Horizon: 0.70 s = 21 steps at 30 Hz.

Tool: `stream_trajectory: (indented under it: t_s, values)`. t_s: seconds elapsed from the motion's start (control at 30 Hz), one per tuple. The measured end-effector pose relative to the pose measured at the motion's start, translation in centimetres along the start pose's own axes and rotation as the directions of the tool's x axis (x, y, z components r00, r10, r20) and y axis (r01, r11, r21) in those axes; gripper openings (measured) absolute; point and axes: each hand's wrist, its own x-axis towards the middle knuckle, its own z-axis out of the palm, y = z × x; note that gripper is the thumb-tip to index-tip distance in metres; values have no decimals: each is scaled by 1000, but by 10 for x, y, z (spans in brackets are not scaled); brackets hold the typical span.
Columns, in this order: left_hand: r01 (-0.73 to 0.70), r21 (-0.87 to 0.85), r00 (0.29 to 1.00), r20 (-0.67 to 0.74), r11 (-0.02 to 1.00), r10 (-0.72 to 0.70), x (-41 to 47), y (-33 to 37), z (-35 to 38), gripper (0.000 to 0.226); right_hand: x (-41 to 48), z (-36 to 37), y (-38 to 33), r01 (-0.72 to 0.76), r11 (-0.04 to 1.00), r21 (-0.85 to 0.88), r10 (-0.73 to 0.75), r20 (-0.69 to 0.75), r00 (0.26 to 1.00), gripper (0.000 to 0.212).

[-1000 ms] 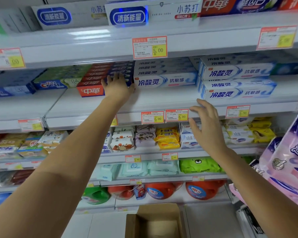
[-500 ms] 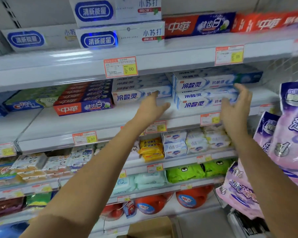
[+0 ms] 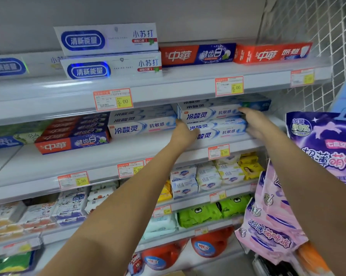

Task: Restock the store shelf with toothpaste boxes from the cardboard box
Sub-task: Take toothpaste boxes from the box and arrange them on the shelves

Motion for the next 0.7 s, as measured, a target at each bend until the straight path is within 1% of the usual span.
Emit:
stream_trajectory:
  t_s: [0.1,0.17,0.4,0.47,0.53,0.6,0.67,0.7]
  values:
    - [15,-38,1000,-7,999,-15,1,3,1,71,4,-2,2,-9,998,70,6,39,999,13]
    - [29,-65,1000,5,997,-29,1,5,1,72,5,-3,1,-8,996,86,4,46,999,13]
    - [49,-69,999,3,996,-49,-1,6,0,71,7,-4,3,-19,999,36,17,50,999,13]
    - [57,-63,998,10,996,-56,-3,7,0,71,5,-5,2,-17,1000,24,16,50,999,18]
    - [66,-69,998,7,995,-66,-6,10,-2,69,4,-5,1,-18,1000,6,17,53,998,27]
    - [79,-70,997,23,994,-78,-11,14,-4,72,2,-5,0,10,998,-61,-8,38,999,31]
    - [86,-30,996,31,996,-86,-20,19,-6,77,-5,-7,-3,100,964,-248,-99,16,995,30]
    - [78,23,996,36,997,-79,-26,20,-8,77,-9,-9,-4,170,914,-368,-176,16,984,32]
